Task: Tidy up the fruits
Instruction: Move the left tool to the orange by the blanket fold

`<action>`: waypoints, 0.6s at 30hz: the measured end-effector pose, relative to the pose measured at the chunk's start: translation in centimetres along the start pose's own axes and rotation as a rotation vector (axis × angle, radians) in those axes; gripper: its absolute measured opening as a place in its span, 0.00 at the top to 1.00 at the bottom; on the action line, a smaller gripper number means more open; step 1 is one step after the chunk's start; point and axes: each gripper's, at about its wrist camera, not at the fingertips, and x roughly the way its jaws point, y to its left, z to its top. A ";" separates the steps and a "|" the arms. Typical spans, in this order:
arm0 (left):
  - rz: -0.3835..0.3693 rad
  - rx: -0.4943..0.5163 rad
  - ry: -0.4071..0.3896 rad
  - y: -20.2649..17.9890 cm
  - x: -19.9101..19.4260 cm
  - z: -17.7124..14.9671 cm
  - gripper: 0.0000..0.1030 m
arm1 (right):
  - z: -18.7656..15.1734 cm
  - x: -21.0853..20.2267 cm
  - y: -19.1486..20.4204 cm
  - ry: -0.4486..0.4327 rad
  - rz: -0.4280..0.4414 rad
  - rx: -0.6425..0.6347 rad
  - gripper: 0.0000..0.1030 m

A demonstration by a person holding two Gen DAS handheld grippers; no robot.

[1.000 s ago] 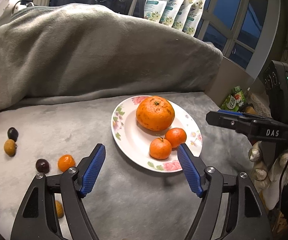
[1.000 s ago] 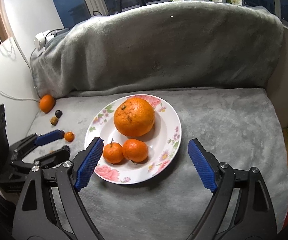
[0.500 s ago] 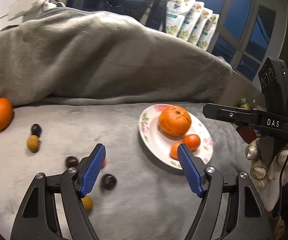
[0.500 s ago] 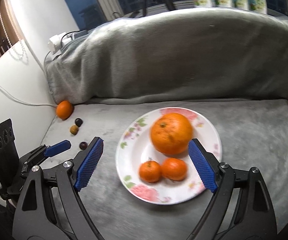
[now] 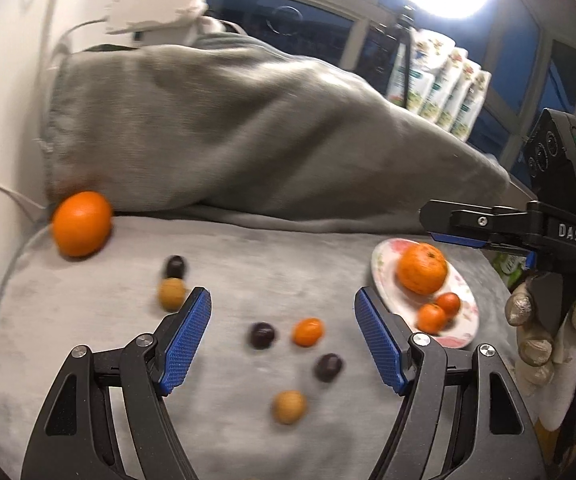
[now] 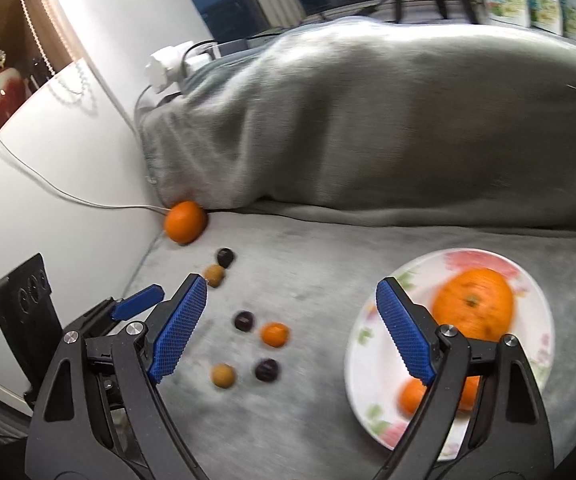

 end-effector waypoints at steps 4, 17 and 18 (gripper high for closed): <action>0.069 -0.014 -0.024 2.7 -0.4 0.3 0.28 | 1.3 2.3 2.6 0.018 0.033 -0.034 0.13; 0.232 -0.076 -0.062 11.9 0.4 1.4 0.28 | 4.3 11.6 8.5 0.094 0.134 -0.066 0.13; 0.240 -0.076 -0.060 12.4 0.6 1.5 0.28 | 4.5 12.4 8.6 0.104 0.143 -0.057 0.13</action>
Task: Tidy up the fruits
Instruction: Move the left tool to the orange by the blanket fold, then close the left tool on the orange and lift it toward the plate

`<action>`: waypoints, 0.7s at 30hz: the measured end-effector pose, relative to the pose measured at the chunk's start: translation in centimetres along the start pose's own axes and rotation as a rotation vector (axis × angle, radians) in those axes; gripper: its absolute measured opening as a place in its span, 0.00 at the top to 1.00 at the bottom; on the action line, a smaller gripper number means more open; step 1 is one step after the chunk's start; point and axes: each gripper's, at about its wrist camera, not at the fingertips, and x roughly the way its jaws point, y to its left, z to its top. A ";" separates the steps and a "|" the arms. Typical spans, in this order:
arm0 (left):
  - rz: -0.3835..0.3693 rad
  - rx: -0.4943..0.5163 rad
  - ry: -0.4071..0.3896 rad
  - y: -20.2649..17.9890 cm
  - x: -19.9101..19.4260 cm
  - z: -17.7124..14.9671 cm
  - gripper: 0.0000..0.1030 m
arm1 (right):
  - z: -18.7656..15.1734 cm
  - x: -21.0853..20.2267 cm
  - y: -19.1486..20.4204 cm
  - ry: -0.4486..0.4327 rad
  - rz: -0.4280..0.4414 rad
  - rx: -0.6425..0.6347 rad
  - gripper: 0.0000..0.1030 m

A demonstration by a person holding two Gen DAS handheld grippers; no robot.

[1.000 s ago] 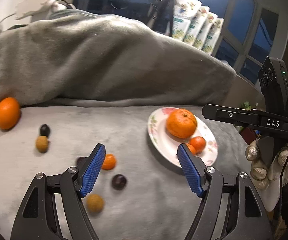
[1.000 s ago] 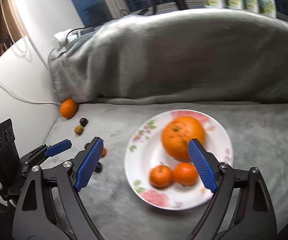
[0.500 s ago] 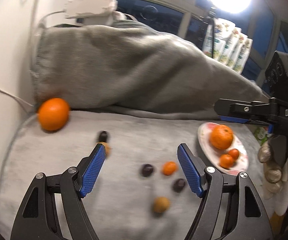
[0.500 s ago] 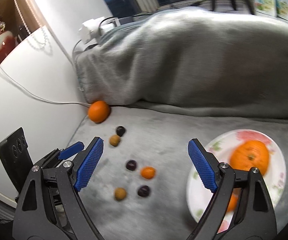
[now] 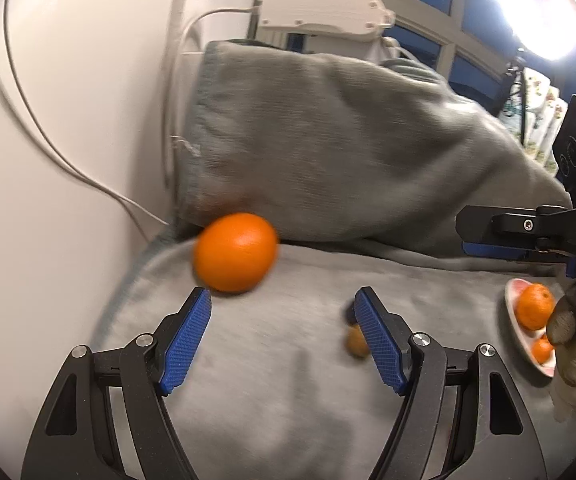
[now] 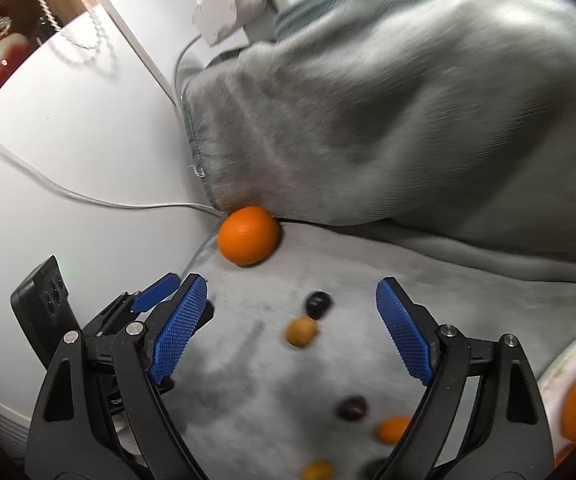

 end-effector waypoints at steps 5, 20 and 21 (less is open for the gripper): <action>-0.006 -0.007 0.021 1.8 1.6 0.3 0.28 | 1.2 3.9 0.9 0.025 0.014 0.034 0.13; -0.030 -0.075 0.085 5.1 5.9 0.5 0.29 | 3.1 12.0 1.3 0.057 0.024 0.145 0.19; -0.036 -0.075 0.089 5.2 6.1 0.5 0.30 | 3.0 12.3 1.3 0.057 0.025 0.149 0.19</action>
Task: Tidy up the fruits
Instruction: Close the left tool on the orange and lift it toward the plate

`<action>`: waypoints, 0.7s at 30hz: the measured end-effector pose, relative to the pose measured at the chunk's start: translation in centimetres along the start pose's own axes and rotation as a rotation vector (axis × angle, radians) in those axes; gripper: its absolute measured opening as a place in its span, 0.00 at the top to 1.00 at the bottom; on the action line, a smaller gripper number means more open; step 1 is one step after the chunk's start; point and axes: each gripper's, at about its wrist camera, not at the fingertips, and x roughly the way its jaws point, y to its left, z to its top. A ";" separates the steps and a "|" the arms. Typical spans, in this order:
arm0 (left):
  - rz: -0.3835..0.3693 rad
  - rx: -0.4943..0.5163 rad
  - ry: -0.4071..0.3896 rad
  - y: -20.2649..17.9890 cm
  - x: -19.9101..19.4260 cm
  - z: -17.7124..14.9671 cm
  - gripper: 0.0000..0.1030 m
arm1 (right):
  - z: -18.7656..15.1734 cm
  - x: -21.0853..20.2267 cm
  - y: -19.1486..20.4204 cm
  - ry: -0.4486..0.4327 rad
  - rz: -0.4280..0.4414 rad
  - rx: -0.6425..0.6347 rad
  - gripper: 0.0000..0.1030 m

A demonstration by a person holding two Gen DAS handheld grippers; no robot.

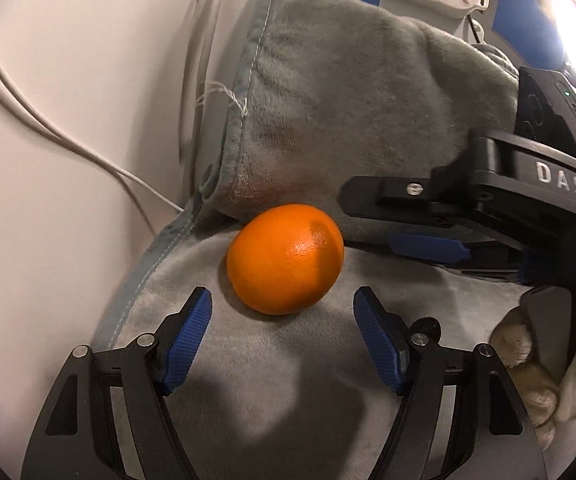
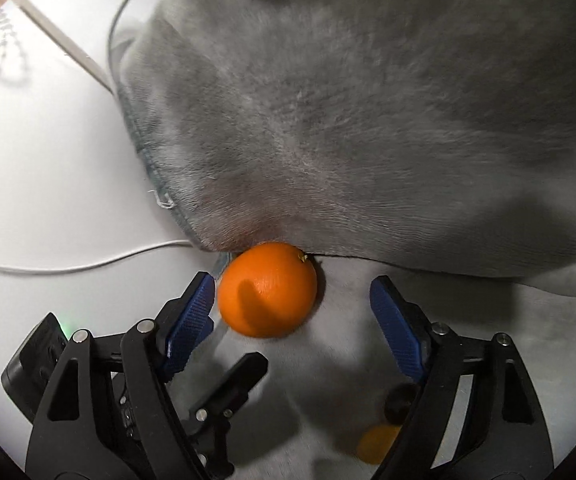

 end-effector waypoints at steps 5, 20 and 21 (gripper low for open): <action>-0.010 -0.013 0.011 0.8 1.0 0.6 0.30 | -0.1 1.7 -0.2 0.011 0.025 0.024 0.19; -0.062 -0.052 0.052 2.5 3.7 1.0 0.44 | -1.2 5.4 0.7 0.040 0.032 0.007 0.38; -0.063 -0.053 0.052 2.6 3.7 0.9 0.45 | -1.4 5.5 0.8 0.038 0.032 0.008 0.40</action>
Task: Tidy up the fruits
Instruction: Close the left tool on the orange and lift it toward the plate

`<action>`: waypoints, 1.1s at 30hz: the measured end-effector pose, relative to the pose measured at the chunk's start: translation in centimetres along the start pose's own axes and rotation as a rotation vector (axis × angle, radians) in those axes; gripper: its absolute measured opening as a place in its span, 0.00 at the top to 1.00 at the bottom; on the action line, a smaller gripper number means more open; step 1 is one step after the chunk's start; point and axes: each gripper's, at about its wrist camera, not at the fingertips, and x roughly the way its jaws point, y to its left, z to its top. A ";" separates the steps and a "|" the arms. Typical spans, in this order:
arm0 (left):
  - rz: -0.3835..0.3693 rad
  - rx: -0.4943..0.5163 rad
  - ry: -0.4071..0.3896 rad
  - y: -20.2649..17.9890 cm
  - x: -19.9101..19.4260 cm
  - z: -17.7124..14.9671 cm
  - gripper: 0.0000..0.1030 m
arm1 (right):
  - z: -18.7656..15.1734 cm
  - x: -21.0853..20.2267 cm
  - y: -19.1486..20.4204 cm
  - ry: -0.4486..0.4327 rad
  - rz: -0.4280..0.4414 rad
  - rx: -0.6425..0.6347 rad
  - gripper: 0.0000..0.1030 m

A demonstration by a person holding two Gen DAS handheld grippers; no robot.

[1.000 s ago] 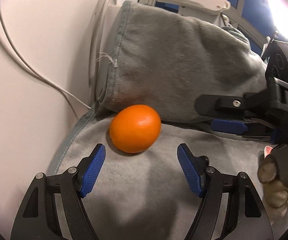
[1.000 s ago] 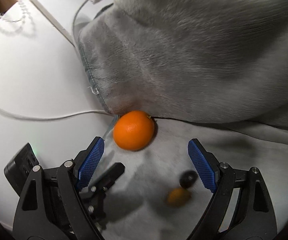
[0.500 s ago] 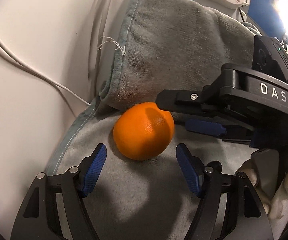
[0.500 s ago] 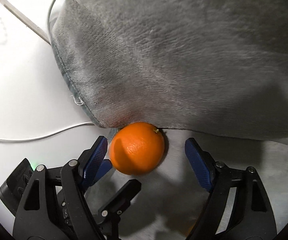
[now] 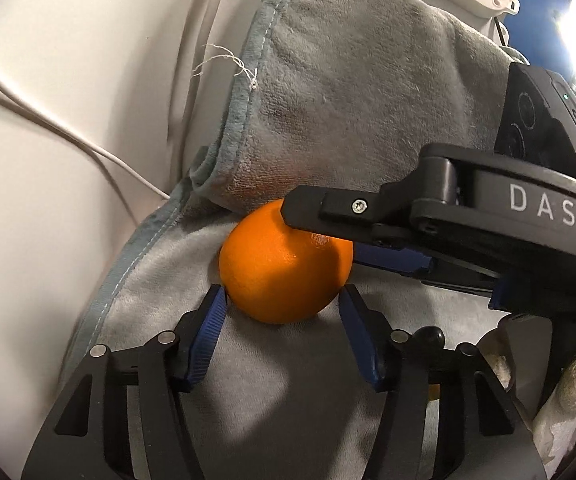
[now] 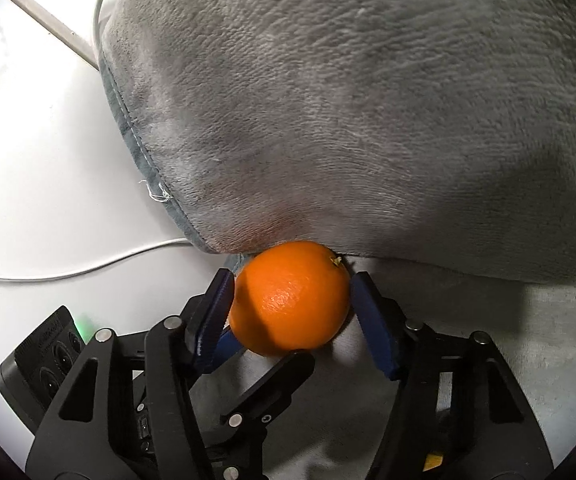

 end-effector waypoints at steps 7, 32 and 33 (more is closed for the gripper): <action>0.025 0.025 -0.014 -1.4 -1.0 -0.7 0.46 | -0.3 -1.2 0.2 -0.012 -0.007 0.000 0.41; 0.003 0.070 -0.096 -9.8 -6.7 -4.3 0.47 | -3.3 -10.7 2.5 -0.097 -0.003 -0.011 0.41; -0.002 0.074 -0.098 -10.4 -6.9 -4.5 0.47 | -3.5 -11.3 2.3 -0.102 -0.005 -0.009 0.41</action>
